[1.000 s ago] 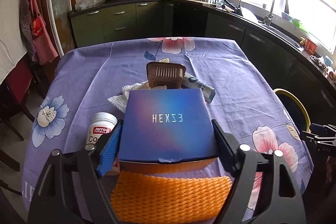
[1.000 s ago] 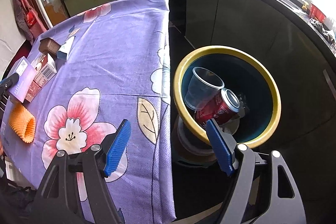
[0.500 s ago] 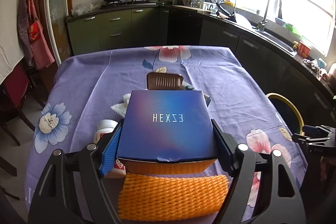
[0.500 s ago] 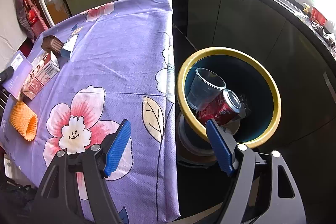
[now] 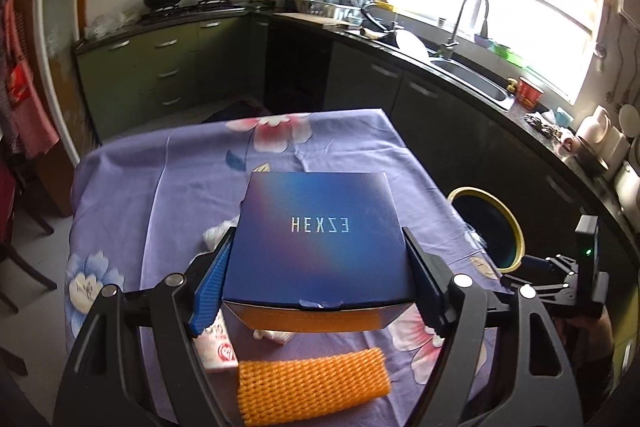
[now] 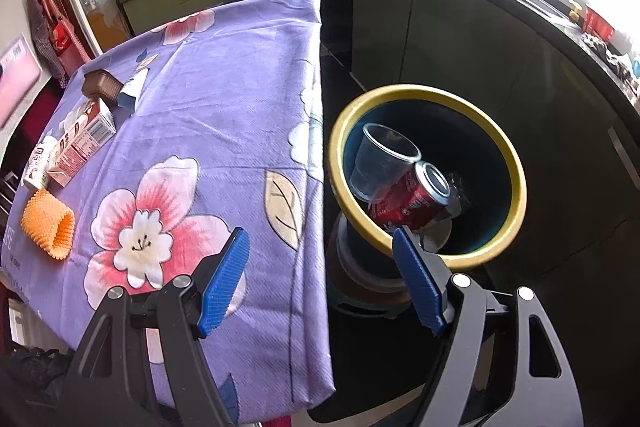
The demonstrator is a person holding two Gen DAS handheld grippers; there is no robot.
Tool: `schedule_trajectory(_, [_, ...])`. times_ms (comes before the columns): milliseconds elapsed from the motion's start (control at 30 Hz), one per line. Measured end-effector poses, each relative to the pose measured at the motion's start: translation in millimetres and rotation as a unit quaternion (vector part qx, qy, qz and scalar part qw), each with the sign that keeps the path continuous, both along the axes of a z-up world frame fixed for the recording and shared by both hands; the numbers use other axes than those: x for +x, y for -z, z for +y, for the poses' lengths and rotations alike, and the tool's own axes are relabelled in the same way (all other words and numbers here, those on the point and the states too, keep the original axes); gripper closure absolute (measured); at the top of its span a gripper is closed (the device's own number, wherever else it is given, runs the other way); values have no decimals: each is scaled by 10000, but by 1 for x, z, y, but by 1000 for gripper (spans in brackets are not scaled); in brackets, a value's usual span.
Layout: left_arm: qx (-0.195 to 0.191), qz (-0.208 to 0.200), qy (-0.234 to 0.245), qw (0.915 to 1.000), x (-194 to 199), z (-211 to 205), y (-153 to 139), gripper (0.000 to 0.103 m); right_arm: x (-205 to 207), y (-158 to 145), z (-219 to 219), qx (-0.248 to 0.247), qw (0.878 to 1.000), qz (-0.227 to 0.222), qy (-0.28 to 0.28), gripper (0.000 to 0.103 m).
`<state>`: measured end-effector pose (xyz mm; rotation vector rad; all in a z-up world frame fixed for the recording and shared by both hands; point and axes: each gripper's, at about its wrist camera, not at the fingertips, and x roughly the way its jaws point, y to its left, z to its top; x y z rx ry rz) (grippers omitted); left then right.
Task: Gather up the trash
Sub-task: 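Carry the blue box over the bin and open the left gripper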
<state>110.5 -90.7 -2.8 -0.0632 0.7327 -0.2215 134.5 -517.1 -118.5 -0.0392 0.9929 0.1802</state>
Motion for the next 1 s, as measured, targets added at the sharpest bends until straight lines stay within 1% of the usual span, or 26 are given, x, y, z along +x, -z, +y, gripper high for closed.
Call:
schedule_trajectory(100, [70, -55, 209, 9997, 5, -16, -8, 30, -5, 3, -11, 4, 9999, 8, 119, 30])
schedule_trajectory(233, [132, -50, 709, 9974, 14, -56, -12, 29, -14, 5, -30, 99, 9993, 1, 358, 30])
schedule_trajectory(367, [181, -21, 1352, 9907, 29, -115, -10, 29, -24, 9, -49, 128, 9983, 44, 574, 30])
schedule_trajectory(467, [277, -58, 1804, 9832, 41, -166, -5, 29, -31, 11, -65, 150, 9970, 79, 761, 30])
schedule_trajectory(533, [326, 0, 2074, 9777, 51, -199, 2, 29, -34, 14, -75, 200, 9959, 86, 874, 30])
schedule_trajectory(633, [406, 254, 2516, 9666, 72, -253, 20, 29, -37, 20, -88, 291, 9943, 133, 1019, 30])
schedule_trajectory(733, [628, 435, 2881, 9546, 92, -313, 46, 29, -40, 29, -99, 368, 9927, 224, 1129, 30])
schedule_trajectory(800, [732, 597, 2992, 9495, 107, -340, 63, 29, -42, 35, -106, 404, 9916, 284, 1192, 30])
schedule_trajectory(900, [867, 903, 3030, 9447, 130, -377, 93, 29, -45, 41, -114, 432, 9901, 360, 1286, 30])
schedule_trajectory(1000, [955, 1028, 2984, 9441, 147, -404, 118, 29, -49, 43, -121, 448, 9889, 389, 1361, 30])
